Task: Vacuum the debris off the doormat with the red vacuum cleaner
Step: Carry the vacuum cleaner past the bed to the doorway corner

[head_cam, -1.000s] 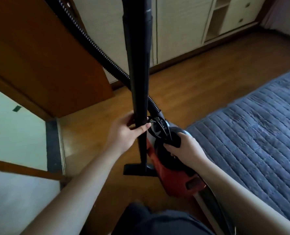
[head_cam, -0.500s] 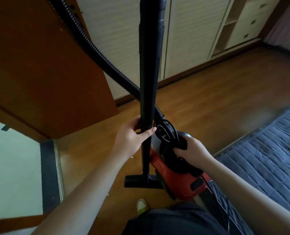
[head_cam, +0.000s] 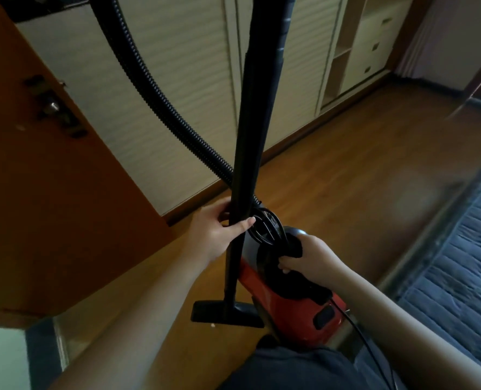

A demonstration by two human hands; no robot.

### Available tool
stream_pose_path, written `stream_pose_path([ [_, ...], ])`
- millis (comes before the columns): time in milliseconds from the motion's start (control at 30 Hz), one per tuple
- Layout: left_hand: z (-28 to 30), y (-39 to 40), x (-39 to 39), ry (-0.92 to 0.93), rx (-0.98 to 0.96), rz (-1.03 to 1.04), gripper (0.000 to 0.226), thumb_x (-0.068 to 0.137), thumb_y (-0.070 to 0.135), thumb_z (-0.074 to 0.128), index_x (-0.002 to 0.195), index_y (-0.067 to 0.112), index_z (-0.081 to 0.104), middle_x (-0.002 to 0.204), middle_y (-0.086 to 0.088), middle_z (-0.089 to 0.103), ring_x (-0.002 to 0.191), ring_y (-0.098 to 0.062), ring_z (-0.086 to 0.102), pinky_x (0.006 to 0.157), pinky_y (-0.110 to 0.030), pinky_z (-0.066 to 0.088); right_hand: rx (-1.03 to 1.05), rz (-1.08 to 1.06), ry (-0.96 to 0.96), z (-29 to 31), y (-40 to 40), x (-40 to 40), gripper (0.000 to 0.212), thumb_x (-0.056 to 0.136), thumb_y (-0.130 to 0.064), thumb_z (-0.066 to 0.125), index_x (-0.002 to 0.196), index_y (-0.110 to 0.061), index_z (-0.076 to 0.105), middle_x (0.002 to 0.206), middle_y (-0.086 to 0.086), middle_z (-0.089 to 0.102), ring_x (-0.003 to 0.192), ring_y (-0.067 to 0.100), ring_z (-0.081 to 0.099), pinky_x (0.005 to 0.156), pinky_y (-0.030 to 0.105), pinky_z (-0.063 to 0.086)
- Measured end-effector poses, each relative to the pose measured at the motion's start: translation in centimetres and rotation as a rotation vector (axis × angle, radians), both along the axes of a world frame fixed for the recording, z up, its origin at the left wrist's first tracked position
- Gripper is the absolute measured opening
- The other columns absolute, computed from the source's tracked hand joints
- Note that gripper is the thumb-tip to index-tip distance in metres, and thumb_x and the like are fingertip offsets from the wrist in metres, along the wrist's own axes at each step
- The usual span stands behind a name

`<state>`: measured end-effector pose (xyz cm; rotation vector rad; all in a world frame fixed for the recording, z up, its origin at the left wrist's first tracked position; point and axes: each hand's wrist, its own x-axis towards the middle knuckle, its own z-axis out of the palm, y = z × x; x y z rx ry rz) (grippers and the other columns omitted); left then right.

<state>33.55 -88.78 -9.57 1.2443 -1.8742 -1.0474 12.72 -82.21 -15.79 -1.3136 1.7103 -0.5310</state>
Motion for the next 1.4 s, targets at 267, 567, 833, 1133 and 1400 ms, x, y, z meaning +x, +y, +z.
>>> stream_pose_path([
  [267,1.2,-12.7,-7.5,0.035,0.011,-0.092,0.028,0.081,0.022,0.08,0.088,0.045,0.066,0.086,0.032,0.07,0.087,0.009,0.066,0.073,-0.005,0.048,-0.016,-0.104,-0.013,2.4,-10.3,-5.7,0.017,0.084,-0.019,0.074,0.084,-0.027,0.059,0.07,0.001,0.074,0.057,0.006,0.068,0.056,0.015,0.051],
  [567,0.0,-28.0,-14.9,0.091,-0.001,-0.237,0.029,0.081,0.02,0.08,0.093,0.043,0.066,0.083,0.027,0.071,0.086,0.007,0.067,0.074,-0.006,0.049,-0.002,-0.238,-0.008,1.6,-23.6,-11.8,0.018,0.085,-0.024,0.073,0.1,-0.018,0.065,0.066,0.0,0.07,0.055,0.007,0.065,0.055,0.017,0.051],
  [833,-1.0,-41.5,-22.0,0.137,0.097,-0.432,0.027,0.083,0.021,0.079,0.097,0.041,0.068,0.095,0.015,0.075,0.094,-0.002,0.07,0.084,-0.022,0.056,0.027,-0.392,0.084,1.7,-34.1,-17.1,0.032,0.083,-0.034,0.075,0.107,-0.017,0.063,0.084,-0.002,0.073,0.078,0.009,0.069,0.078,0.031,0.056],
  [1133,-0.2,-50.8,-33.7,0.161,0.156,-0.663,0.021,0.085,0.016,0.076,0.105,0.02,0.07,0.096,0.012,0.074,0.097,-0.001,0.068,0.083,-0.016,0.054,-0.044,-0.609,0.009,2.8,-40.6,-26.6,0.015,0.087,-0.028,0.073,0.092,-0.03,0.059,0.083,-0.007,0.07,0.07,-0.002,0.067,0.06,0.013,0.049],
  [1400,-1.3,-57.2,-48.7,0.121,0.171,-0.751,0.02,0.085,0.015,0.076,0.1,0.026,0.07,0.097,0.014,0.073,0.098,-0.001,0.068,0.081,-0.016,0.054,-0.049,-0.765,-0.125,0.5,-45.6,-39.4,0.011,0.09,-0.025,0.064,0.1,-0.025,0.061,0.092,-0.005,0.07,0.08,0.004,0.068,0.066,0.019,0.054],
])
